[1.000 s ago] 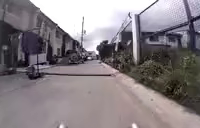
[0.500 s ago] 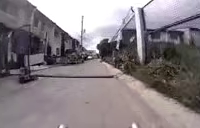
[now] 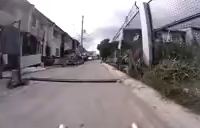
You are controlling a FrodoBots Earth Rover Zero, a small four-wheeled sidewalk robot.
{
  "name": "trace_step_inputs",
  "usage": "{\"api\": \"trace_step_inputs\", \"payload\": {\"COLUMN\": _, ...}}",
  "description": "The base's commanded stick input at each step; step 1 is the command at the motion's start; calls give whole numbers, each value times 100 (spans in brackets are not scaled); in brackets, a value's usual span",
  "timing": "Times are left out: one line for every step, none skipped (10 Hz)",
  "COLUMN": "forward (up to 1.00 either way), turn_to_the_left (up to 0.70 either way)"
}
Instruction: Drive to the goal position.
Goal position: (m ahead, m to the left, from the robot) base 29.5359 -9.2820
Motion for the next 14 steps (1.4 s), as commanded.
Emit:
{"api": "trace_step_inputs", "payload": {"forward": 100, "turn_to_the_left": 2}}
{"api": "trace_step_inputs", "payload": {"forward": 100, "turn_to_the_left": 2}}
{"api": "trace_step_inputs", "payload": {"forward": 100, "turn_to_the_left": 2}}
{"api": "trace_step_inputs", "payload": {"forward": 100, "turn_to_the_left": 2}}
{"api": "trace_step_inputs", "payload": {"forward": 100, "turn_to_the_left": 2}}
{"api": "trace_step_inputs", "payload": {"forward": 100, "turn_to_the_left": 2}}
{"api": "trace_step_inputs", "payload": {"forward": 100, "turn_to_the_left": 2}}
{"api": "trace_step_inputs", "payload": {"forward": 100, "turn_to_the_left": 2}}
{"api": "trace_step_inputs", "payload": {"forward": 100, "turn_to_the_left": 2}}
{"api": "trace_step_inputs", "payload": {"forward": 100, "turn_to_the_left": 2}}
{"api": "trace_step_inputs", "payload": {"forward": 100, "turn_to_the_left": 2}}
{"api": "trace_step_inputs", "payload": {"forward": 100, "turn_to_the_left": 2}}
{"api": "trace_step_inputs", "payload": {"forward": 100, "turn_to_the_left": 2}}
{"api": "trace_step_inputs", "payload": {"forward": 100, "turn_to_the_left": 2}}
